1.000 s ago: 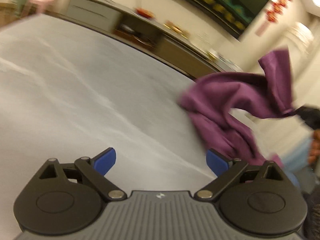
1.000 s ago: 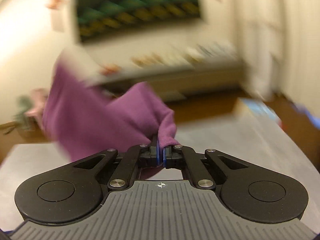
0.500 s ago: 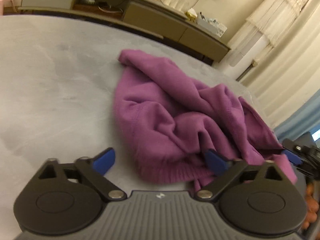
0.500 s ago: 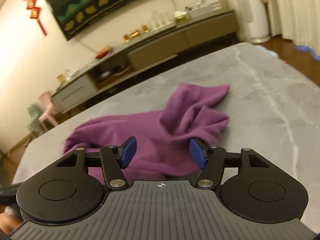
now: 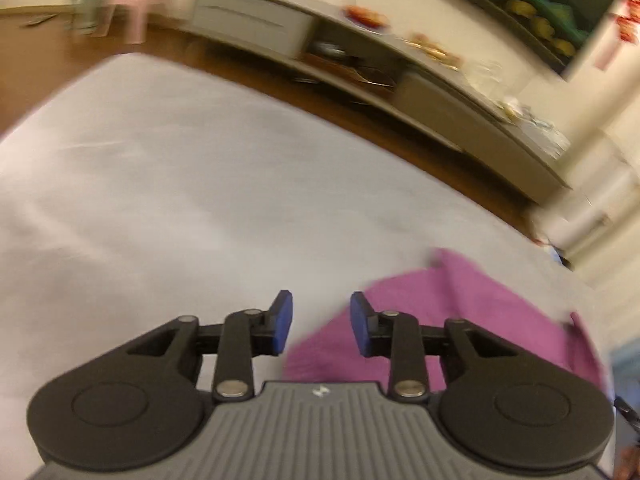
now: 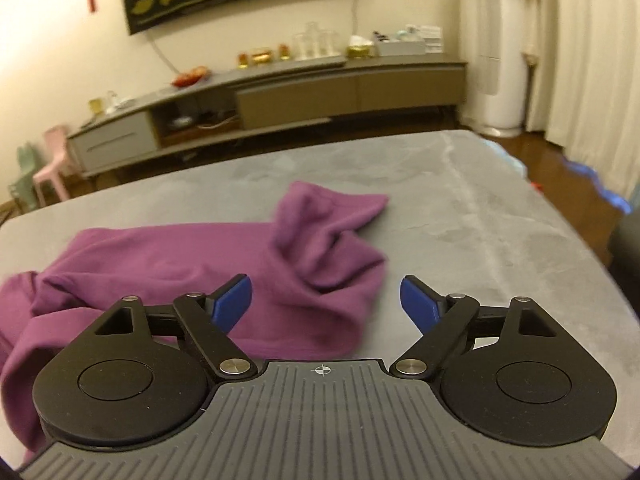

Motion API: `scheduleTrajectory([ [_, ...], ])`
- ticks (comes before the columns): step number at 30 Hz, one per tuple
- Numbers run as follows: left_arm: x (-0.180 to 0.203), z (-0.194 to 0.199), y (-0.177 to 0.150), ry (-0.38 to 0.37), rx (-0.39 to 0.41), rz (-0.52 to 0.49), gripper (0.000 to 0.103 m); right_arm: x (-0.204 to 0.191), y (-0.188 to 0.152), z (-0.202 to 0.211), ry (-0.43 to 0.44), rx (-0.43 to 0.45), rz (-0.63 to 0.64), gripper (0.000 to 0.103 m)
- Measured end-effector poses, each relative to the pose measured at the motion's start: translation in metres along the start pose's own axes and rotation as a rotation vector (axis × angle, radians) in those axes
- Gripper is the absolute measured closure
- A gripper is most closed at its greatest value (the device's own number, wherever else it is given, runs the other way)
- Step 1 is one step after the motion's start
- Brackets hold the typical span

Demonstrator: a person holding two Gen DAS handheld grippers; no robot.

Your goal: Fold clothes

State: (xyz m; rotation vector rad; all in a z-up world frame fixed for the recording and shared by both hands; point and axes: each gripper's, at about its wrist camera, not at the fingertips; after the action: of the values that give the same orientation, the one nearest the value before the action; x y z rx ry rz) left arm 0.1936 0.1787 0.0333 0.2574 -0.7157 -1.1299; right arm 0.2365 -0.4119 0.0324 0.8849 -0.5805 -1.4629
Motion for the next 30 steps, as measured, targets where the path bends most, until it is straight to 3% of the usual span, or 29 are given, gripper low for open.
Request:
scheduleTrajectory([
  [1,-0.008,0.005,-0.008,-0.030,0.002,0.013,0.035,-0.006,0.000,0.000,-0.005,0.004,0.026,0.022],
  [2,-0.017,0.011,-0.017,-0.061,0.003,0.027,0.023,-0.011,0.000,0.000,-0.010,0.008,0.052,0.021],
  [4,-0.018,0.013,-0.038,-0.102,-0.006,0.028,0.014,-0.029,0.005,-0.009,-0.013,0.019,0.114,0.009],
  [6,-0.010,0.003,-0.050,-0.145,-0.052,0.009,0.013,-0.043,0.010,-0.038,-0.051,-0.036,0.193,0.012],
  [8,0.001,-0.014,-0.055,-0.169,-0.092,-0.020,0.013,-0.055,0.015,-0.073,-0.089,-0.123,0.277,0.050],
  [9,0.006,-0.022,-0.056,-0.173,-0.107,-0.039,0.013,-0.057,0.020,-0.091,-0.091,-0.188,0.293,0.102],
  [11,0.016,-0.034,-0.058,-0.137,-0.116,-0.078,0.013,-0.055,0.041,-0.100,-0.107,-0.200,0.281,0.103],
  [15,0.008,-0.042,-0.055,-0.103,-0.103,-0.080,0.013,-0.037,0.098,0.009,0.045,0.169,0.096,0.103],
  [18,0.001,-0.048,-0.047,-0.089,-0.085,-0.051,0.012,0.008,0.092,0.058,-0.038,0.290,-0.033,0.103],
  [20,0.000,-0.052,-0.046,-0.090,-0.095,-0.038,0.011,0.053,0.065,0.039,-0.144,0.205,-0.151,0.103],
  [22,0.003,-0.056,-0.047,-0.088,-0.098,-0.046,0.004,0.093,0.023,0.004,-0.245,0.048,-0.265,0.071],
  [25,0.022,-0.058,-0.052,-0.060,-0.118,-0.112,0.002,0.123,-0.020,-0.020,-0.313,-0.096,-0.383,0.070],
  [26,0.029,-0.059,-0.053,-0.053,-0.121,-0.128,0.002,0.124,-0.016,-0.015,-0.275,-0.059,-0.401,0.070],
  [27,0.035,-0.061,-0.055,-0.051,-0.117,-0.138,0.004,0.124,-0.011,-0.011,-0.240,-0.022,-0.415,0.059],
  [28,0.042,-0.063,-0.055,-0.048,-0.112,-0.162,0.021,0.117,-0.009,-0.006,-0.239,0.023,-0.380,0.038],
  [29,0.049,-0.065,-0.055,-0.044,-0.107,-0.190,0.065,0.109,-0.006,-0.002,-0.236,0.063,-0.346,0.031],
  [30,0.056,-0.069,-0.056,-0.027,-0.109,-0.219,0.086,0.102,-0.007,-0.007,-0.216,0.043,-0.321,0.030],
])
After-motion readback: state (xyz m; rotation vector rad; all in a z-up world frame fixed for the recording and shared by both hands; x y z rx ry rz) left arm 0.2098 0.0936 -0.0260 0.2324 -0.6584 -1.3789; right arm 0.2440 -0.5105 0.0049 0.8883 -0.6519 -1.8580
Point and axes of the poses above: each gripper's, at about its wrist camera, not at the fingertips, and z roughly against the way its jaws point, x to its right, y to its top
